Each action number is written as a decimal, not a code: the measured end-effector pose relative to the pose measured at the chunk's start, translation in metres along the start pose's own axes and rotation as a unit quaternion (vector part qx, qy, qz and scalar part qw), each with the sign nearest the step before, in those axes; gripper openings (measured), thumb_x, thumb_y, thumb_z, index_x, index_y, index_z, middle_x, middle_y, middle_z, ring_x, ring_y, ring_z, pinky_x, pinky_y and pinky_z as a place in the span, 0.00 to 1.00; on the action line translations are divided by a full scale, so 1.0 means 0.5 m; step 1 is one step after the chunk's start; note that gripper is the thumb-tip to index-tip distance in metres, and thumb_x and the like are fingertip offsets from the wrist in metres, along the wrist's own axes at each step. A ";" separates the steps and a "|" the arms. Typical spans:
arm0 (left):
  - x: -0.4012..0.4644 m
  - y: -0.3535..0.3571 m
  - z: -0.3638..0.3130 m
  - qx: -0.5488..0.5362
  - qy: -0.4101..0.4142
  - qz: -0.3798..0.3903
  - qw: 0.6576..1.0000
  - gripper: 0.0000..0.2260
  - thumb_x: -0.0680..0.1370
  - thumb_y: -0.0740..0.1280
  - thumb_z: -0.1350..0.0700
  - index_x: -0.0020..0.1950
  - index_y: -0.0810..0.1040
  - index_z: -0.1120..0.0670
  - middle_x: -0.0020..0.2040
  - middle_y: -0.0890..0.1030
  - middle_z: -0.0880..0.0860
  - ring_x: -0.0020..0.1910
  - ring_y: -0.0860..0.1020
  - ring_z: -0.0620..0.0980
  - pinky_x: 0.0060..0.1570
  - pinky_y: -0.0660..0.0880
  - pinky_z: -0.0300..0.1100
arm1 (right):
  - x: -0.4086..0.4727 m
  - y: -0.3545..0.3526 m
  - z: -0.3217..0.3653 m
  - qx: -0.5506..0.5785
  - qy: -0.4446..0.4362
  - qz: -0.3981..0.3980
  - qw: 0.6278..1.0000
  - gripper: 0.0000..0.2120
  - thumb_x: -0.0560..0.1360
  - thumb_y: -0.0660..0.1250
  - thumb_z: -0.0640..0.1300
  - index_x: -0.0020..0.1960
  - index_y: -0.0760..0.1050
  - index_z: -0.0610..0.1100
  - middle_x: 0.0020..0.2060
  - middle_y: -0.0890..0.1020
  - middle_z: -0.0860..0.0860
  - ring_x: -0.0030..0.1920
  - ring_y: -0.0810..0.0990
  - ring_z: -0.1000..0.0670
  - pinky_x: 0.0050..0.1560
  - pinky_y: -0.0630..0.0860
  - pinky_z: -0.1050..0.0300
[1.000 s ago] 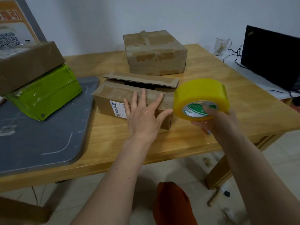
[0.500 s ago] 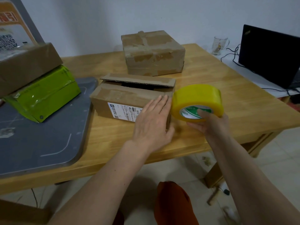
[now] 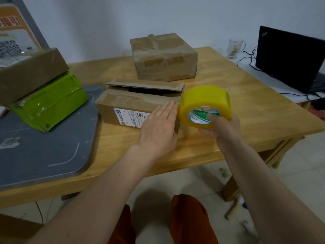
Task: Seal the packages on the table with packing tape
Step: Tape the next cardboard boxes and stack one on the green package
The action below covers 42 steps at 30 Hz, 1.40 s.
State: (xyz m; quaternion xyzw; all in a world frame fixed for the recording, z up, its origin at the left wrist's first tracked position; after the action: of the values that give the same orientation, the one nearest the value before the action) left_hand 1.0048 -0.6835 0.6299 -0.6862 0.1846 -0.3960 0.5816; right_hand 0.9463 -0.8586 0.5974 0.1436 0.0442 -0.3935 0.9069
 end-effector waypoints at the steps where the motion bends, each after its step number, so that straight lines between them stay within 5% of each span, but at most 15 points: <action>1: 0.002 0.004 -0.001 0.025 -0.020 0.008 0.999 0.34 0.79 0.59 0.50 0.80 0.46 0.58 0.81 0.48 0.55 0.79 0.47 0.50 0.74 0.38 0.42 | -0.001 0.002 0.005 -0.005 -0.002 0.006 1.000 0.17 0.76 0.67 0.34 0.64 0.74 0.42 0.56 0.79 0.43 0.55 0.80 0.40 0.35 0.82 0.50; 5: -0.011 0.017 0.018 0.096 -0.107 0.051 0.988 0.36 0.81 0.58 0.48 0.79 0.40 0.62 0.80 0.43 0.60 0.79 0.43 0.56 0.75 0.38 0.48 | -0.003 0.003 0.012 -0.010 0.004 0.024 1.000 0.17 0.77 0.67 0.34 0.64 0.73 0.44 0.57 0.79 0.44 0.56 0.79 0.40 0.36 0.82 0.49; 11: 0.045 -0.028 0.071 0.061 -0.098 0.063 0.991 0.45 0.73 0.66 0.33 0.79 0.55 0.59 0.79 0.59 0.57 0.78 0.56 0.55 0.76 0.47 0.49 | 0.001 0.003 0.007 0.003 0.015 0.021 1.000 0.17 0.77 0.67 0.33 0.63 0.74 0.44 0.52 0.79 0.46 0.54 0.80 0.38 0.32 0.82 0.49; 16: 0.102 -0.045 0.122 0.083 -0.029 0.032 0.996 0.63 0.60 0.74 0.29 0.79 0.36 0.50 0.80 0.38 0.55 0.78 0.37 0.57 0.75 0.38 0.54 | 0.003 0.006 0.004 0.007 0.007 0.012 1.000 0.16 0.76 0.66 0.31 0.61 0.75 0.44 0.49 0.79 0.47 0.51 0.80 0.39 0.33 0.81 0.49; 18: 0.124 -0.036 0.153 0.089 -0.028 0.106 0.990 0.67 0.57 0.74 0.27 0.77 0.30 0.47 0.79 0.34 0.53 0.77 0.33 0.57 0.75 0.37 0.58 | 0.001 0.008 0.002 0.013 0.013 0.011 1.000 0.16 0.76 0.66 0.30 0.61 0.74 0.42 0.51 0.80 0.44 0.50 0.81 0.39 0.34 0.81 0.48; 21: 0.134 -0.006 0.189 0.045 -0.051 0.209 0.976 0.62 0.58 0.72 0.26 0.78 0.35 0.42 0.80 0.38 0.50 0.78 0.37 0.56 0.74 0.40 0.63 | -0.003 0.010 -0.001 0.026 0.028 0.015 0.999 0.19 0.76 0.65 0.29 0.65 0.72 0.38 0.56 0.79 0.40 0.51 0.81 0.37 0.38 0.80 0.45; 28: 0.126 0.025 0.213 0.008 -0.043 0.180 0.983 0.56 0.56 0.54 0.16 0.78 0.40 0.38 0.81 0.43 0.46 0.79 0.44 0.52 0.75 0.44 0.60 | -0.002 0.016 -0.004 0.066 0.065 -0.009 0.996 0.13 0.76 0.66 0.31 0.58 0.71 0.40 0.54 0.77 0.40 0.49 0.79 0.36 0.44 0.79 0.42; 32: 0.122 0.021 0.213 -0.006 -0.046 0.172 0.984 0.55 0.54 0.47 0.15 0.78 0.42 0.37 0.80 0.44 0.44 0.79 0.44 0.50 0.76 0.44 0.57 | -0.013 0.034 -0.038 0.134 0.114 -0.041 0.984 0.20 0.74 0.71 0.35 0.64 0.69 0.38 0.54 0.77 0.42 0.52 0.80 0.40 0.47 0.80 0.48; 37: 0.118 0.017 0.217 -0.010 -0.048 0.148 0.988 0.55 0.55 0.44 0.15 0.79 0.46 0.37 0.80 0.48 0.42 0.79 0.47 0.47 0.76 0.46 0.54 | -0.016 0.065 -0.052 0.198 0.094 -0.091 0.971 0.25 0.72 0.74 0.37 0.66 0.71 0.38 0.56 0.80 0.45 0.47 0.80 0.49 0.39 0.76 0.60; 42: 0.109 0.007 0.231 -0.026 -0.083 0.134 0.987 0.62 0.53 0.49 0.15 0.80 0.51 0.47 0.81 0.50 0.47 0.78 0.51 0.51 0.75 0.52 0.55 | -0.024 0.120 -0.061 0.342 0.126 -0.020 0.931 0.18 0.75 0.71 0.37 0.63 0.73 0.45 0.60 0.80 0.42 0.58 0.80 0.44 0.58 0.77 0.50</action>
State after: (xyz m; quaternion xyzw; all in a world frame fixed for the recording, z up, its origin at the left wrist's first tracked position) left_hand 1.1267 -0.6481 0.6436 -0.7006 0.2359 -0.2513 0.6248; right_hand 0.9828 -0.8023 0.5841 0.4926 0.0233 -0.3815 0.7819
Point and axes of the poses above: each hand's wrist, its own x-axis towards the middle knuckle, its own y-axis out of the palm, z = x × y, the point moved 3 cm from there along x, towards the middle knuckle
